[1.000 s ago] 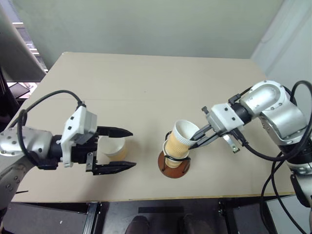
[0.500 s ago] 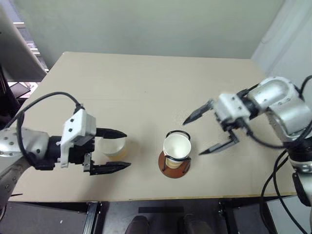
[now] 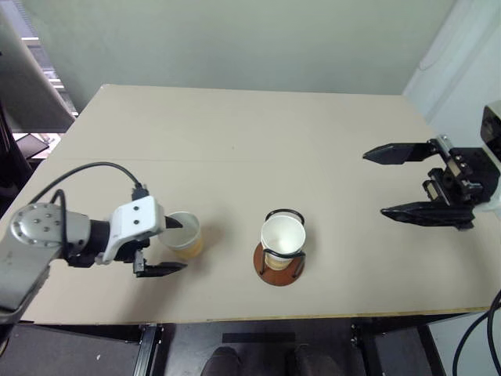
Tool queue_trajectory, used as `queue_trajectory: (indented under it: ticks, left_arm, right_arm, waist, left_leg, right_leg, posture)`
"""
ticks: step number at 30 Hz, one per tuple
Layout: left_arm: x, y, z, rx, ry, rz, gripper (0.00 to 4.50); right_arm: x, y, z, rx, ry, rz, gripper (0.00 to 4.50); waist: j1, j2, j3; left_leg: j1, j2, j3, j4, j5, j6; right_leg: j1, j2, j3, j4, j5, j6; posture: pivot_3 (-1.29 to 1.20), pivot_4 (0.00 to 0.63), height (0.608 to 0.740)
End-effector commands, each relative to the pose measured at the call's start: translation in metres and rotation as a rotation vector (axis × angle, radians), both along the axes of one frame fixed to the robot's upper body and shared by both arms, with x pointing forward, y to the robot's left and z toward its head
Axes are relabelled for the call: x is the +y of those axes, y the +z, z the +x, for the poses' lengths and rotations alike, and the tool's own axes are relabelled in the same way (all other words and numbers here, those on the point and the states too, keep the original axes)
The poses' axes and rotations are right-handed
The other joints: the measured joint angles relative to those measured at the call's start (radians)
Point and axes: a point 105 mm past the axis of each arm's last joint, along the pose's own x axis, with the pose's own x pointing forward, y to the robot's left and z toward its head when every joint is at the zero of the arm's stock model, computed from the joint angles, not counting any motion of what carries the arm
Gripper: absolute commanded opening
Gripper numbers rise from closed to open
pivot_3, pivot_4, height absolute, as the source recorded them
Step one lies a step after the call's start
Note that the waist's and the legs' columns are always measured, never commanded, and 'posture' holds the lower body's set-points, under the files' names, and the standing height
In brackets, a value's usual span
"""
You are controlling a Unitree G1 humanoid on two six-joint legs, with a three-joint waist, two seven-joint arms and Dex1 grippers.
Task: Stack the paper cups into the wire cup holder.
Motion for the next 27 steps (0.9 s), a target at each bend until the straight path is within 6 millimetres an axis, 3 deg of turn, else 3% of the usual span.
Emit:
queue_trajectory:
  ticks: [1, 3, 13, 18, 23, 27]
  left_arm:
    - [-0.001, 0.001, 0.003, -0.011, -0.037, 0.025, 4.12]
    - [-0.001, -0.001, 0.004, -0.006, -0.047, 0.026, 3.59]
    - [-0.006, -0.002, 0.006, 0.005, -0.086, 0.002, 0.04]
    - [-0.015, 0.017, 0.006, -0.027, -0.127, -0.086, 0.04]
    - [-0.035, 0.067, 0.011, -0.122, -0.234, -0.238, 0.04]
    - [-0.064, 0.105, 0.013, -0.190, -0.414, -0.325, 0.04]
  right_arm:
    - [-0.001, 0.015, -0.012, -0.067, -0.025, 0.014, 4.50]
    - [-0.003, 0.017, -0.013, -0.067, -0.037, 0.018, 4.50]
    - [-0.003, 0.014, -0.014, -0.062, -0.062, 0.007, 4.50]
    - [-0.004, 0.023, -0.017, -0.069, -0.049, 0.052, 4.50]
    - [-0.009, 0.026, -0.018, -0.066, -0.065, 0.067, 4.50]
    - [-0.010, 0.020, -0.016, -0.067, -0.088, 0.042, 4.50]
  waist:
    - [-0.003, 0.000, 0.000]
    - [-0.005, 0.000, 0.000]
    - [-0.006, 0.000, 0.000]
    - [-0.006, 0.000, 0.000]
    - [0.000, 0.000, 0.000]
    - [0.003, -0.001, 0.000]
  left_leg:
    - [0.000, 0.000, 0.000, 0.000, 0.000, 0.000]
    - [0.000, 0.000, 0.000, 0.000, 0.000, 0.000]
    - [-0.001, 0.000, -0.001, -0.001, -0.001, 0.001]
    - [-0.001, 0.000, 0.000, -0.001, -0.001, 0.001]
    - [-0.002, 0.000, -0.001, 0.000, -0.001, 0.001]
    - [-0.002, 0.000, -0.001, 0.001, -0.001, 0.001]
  right_leg:
    - [0.000, 0.000, 0.000, 0.000, 0.000, 0.000]
    - [-0.001, 0.000, 0.000, 0.001, 0.000, 0.000]
    - [-0.002, 0.000, 0.000, 0.001, 0.000, -0.001]
    - [-0.002, 0.000, 0.000, 0.001, 0.000, -0.001]
    - [-0.002, 0.000, -0.001, 0.001, 0.000, -0.001]
    - [-0.001, -0.001, -0.001, 0.001, 0.000, 0.000]
  posture:
    - [0.00, 0.150, 0.740]
    - [0.00, 0.150, 0.740]
    - [0.00, 0.150, 0.740]
    - [0.00, 0.150, 0.740]
    - [0.00, 0.150, 0.740]
    - [0.00, 0.150, 0.740]
